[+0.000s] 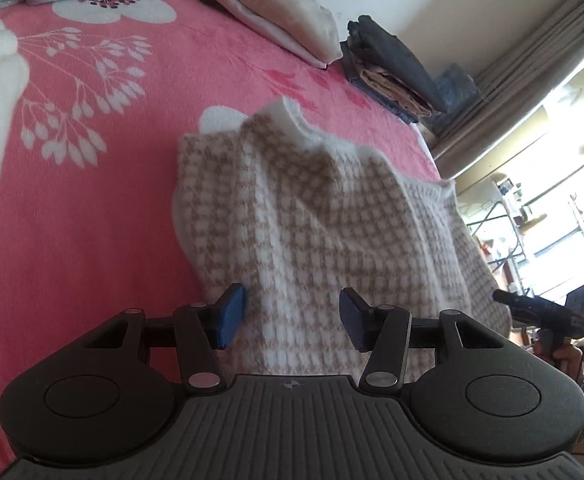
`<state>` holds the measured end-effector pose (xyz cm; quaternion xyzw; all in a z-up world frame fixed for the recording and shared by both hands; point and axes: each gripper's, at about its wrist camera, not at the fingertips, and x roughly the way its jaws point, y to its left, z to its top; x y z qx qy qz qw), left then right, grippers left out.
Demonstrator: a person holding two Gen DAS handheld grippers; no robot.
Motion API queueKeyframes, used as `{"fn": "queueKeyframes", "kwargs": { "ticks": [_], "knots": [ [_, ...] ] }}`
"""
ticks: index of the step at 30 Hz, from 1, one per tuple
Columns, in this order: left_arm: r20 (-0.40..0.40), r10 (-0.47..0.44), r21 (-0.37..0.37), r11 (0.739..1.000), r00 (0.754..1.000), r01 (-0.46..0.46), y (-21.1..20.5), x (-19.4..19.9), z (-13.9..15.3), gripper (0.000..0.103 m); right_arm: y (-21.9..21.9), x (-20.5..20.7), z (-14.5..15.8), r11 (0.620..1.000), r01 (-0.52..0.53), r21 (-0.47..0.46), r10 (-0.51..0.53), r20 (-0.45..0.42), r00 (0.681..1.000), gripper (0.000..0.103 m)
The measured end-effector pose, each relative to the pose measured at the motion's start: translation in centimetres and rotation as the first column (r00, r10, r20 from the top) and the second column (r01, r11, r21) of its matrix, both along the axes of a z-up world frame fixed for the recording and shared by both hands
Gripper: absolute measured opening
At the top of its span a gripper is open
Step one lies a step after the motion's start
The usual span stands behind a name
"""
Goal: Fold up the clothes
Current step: 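Lift the edge with both grippers and fold the cardigan in half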
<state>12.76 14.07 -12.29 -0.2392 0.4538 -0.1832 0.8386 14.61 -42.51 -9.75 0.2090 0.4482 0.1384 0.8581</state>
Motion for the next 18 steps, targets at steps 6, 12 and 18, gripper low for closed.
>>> {"fn": "queueKeyframes", "kwargs": {
  "ticks": [6,12,18],
  "knots": [
    [-0.010,0.011,0.037,0.999,1.000,-0.011,0.2,-1.5,-0.1,0.006,1.2,-1.0,-0.5,0.996,-0.013,-0.088,0.017,0.040,0.999,0.021],
    [-0.051,0.070,-0.044,0.996,0.996,-0.072,2.0,-2.8,-0.3,0.001,0.5,-3.0,-0.2,0.999,0.032,-0.019,-0.029,0.131,0.991,0.016],
    [-0.039,0.085,-0.068,0.994,0.996,-0.088,2.9,-2.1,-0.9,0.006,-0.6,-2.1,-2.1,0.997,0.077,0.022,-0.078,0.046,0.996,0.022]
  ]
}}
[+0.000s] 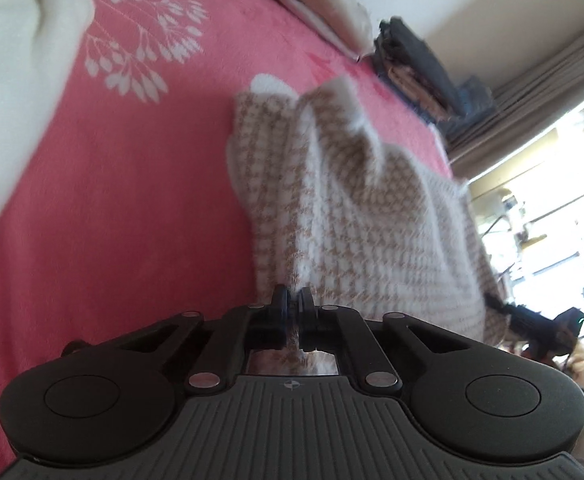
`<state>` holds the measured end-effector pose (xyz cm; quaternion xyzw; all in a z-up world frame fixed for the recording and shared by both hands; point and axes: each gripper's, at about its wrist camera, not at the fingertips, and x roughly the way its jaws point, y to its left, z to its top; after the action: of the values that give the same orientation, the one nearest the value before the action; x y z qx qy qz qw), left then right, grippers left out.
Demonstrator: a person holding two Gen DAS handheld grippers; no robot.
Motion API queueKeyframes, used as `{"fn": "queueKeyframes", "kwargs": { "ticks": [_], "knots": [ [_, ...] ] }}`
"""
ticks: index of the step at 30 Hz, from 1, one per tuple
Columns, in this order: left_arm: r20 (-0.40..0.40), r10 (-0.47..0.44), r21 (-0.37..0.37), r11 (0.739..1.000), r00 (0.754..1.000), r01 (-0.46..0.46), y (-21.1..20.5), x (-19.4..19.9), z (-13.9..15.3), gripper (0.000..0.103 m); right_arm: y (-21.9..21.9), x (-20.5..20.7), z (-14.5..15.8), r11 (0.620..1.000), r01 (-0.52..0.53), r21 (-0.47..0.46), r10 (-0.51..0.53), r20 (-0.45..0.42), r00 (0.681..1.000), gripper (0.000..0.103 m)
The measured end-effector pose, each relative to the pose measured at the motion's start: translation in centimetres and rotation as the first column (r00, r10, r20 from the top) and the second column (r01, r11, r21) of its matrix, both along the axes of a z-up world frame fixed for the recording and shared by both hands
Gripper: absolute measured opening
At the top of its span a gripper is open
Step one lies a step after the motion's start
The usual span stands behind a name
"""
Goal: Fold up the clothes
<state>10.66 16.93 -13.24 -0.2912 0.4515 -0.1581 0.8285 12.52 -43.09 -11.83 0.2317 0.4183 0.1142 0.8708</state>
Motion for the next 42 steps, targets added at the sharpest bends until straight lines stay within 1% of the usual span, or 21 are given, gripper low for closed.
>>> {"fn": "queueKeyframes", "kwargs": {
  "ticks": [2,4,6,9,11,14,15,16,18,20,23,26,27,28,30,33,35,37,39,40,42],
  "knots": [
    [0.058,0.010,0.028,1.000,0.998,-0.012,-0.1,0.8,1.0,0.015,-0.2,0.2,0.5,1.000,-0.004,-0.001,0.004,0.005,1.000,0.026],
    [0.105,0.007,0.077,0.997,0.994,-0.016,-0.6,2.1,1.8,0.034,-0.7,0.5,1.3,1.000,0.015,0.002,-0.015,0.036,0.999,0.033],
    [0.142,-0.007,0.128,0.992,0.990,-0.011,-1.4,3.8,2.4,0.040,-1.1,1.1,2.2,0.999,0.037,0.021,-0.038,0.075,0.996,0.043],
    [0.199,-0.055,0.243,0.970,0.978,0.005,-2.9,6.2,2.6,0.046,-0.8,3.3,3.2,1.000,0.018,0.021,-0.021,0.112,0.994,0.047],
    [0.218,-0.086,0.307,0.952,0.972,0.015,-3.8,7.7,2.3,0.046,-0.3,5.5,3.2,1.000,0.004,0.017,-0.006,0.103,0.995,0.049],
    [0.211,-0.119,0.332,0.942,0.970,0.044,-4.6,8.9,1.6,0.039,0.3,8.8,2.5,1.000,0.014,0.024,-0.016,0.076,0.997,0.053],
    [0.208,-0.130,0.338,0.940,0.969,0.053,-4.9,9.2,1.4,0.019,0.4,9.8,2.2,0.999,0.021,0.026,-0.023,0.067,0.998,0.053],
    [0.202,-0.114,0.283,0.958,0.973,0.054,-4.3,9.2,1.3,0.002,0.6,10.8,2.0,0.999,0.026,0.028,-0.028,0.058,0.998,0.053],
    [0.181,-0.066,0.127,0.991,0.981,0.043,-2.6,9.0,1.2,0.001,1.2,12.4,1.2,1.000,0.017,0.023,-0.018,0.044,0.999,0.053],
    [0.154,-0.022,-0.033,0.999,0.988,0.027,-0.9,8.9,1.1,0.001,1.9,13.1,0.9,1.000,-0.007,0.005,0.006,0.047,0.999,0.046],
    [0.067,0.071,-0.117,0.991,0.995,-0.063,2.0,9.0,0.0,0.001,2.4,13.2,0.9,0.999,-0.038,-0.006,0.038,0.088,0.995,0.039],
    [0.058,0.080,-0.073,0.994,0.995,-0.076,2.4,9.1,-0.4,0.003,2.5,13.3,0.6,0.999,-0.046,-0.002,0.046,0.087,0.995,0.039],
    [0.082,0.072,-0.049,0.997,0.994,-0.068,2.0,9.0,-0.1,0.010,2.4,13.4,0.5,0.999,-0.047,0.001,0.046,0.081,0.996,0.039],
    [0.114,0.059,-0.022,0.998,0.992,-0.057,1.5,8.9,0.4,0.030,2.4,13.6,0.4,0.999,-0.047,0.006,0.047,0.076,0.996,0.040],
    [0.169,0.029,0.036,0.999,0.985,-0.035,0.3,9.0,1.2,0.053,2.2,13.9,0.3,0.998,-0.047,0.029,0.045,0.066,0.997,0.043],
    [0.213,-0.047,0.150,0.989,0.976,0.015,-1.9,10.2,1.5,0.054,2.5,14.4,0.2,0.998,-0.059,0.027,0.057,0.071,0.996,0.052],
    [0.229,-0.077,0.208,0.978,0.970,0.028,-3.1,10.6,1.4,0.048,2.9,14.9,0.1,0.997,-0.073,0.021,0.072,0.067,0.995,0.052],
    [0.228,-0.069,0.197,0.980,0.971,0.023,-3.5,10.8,1.1,0.003,3.4,15.2,0.1,0.996,-0.086,0.003,0.085,0.068,0.994,0.046],
    [0.212,-0.022,0.089,0.996,0.977,0.004,-2.6,10.9,1.0,0.003,3.7,15.0,0.5,0.995,-0.097,-0.005,0.097,0.098,0.990,0.016],
    [0.202,0.011,0.004,1.000,0.979,-0.012,-1.6,10.8,0.9,0.003,3.7,14.8,0.8,0.995,-0.102,0.009,0.100,0.126,0.987,0.009],
    [0.167,0.088,-0.120,0.990,0.982,-0.068,0.3,10.7,0.7,0.003,2.8,14.0,1.6,0.986,-0.111,0.127,0.085,0.194,0.977,0.007]
  ]
}}
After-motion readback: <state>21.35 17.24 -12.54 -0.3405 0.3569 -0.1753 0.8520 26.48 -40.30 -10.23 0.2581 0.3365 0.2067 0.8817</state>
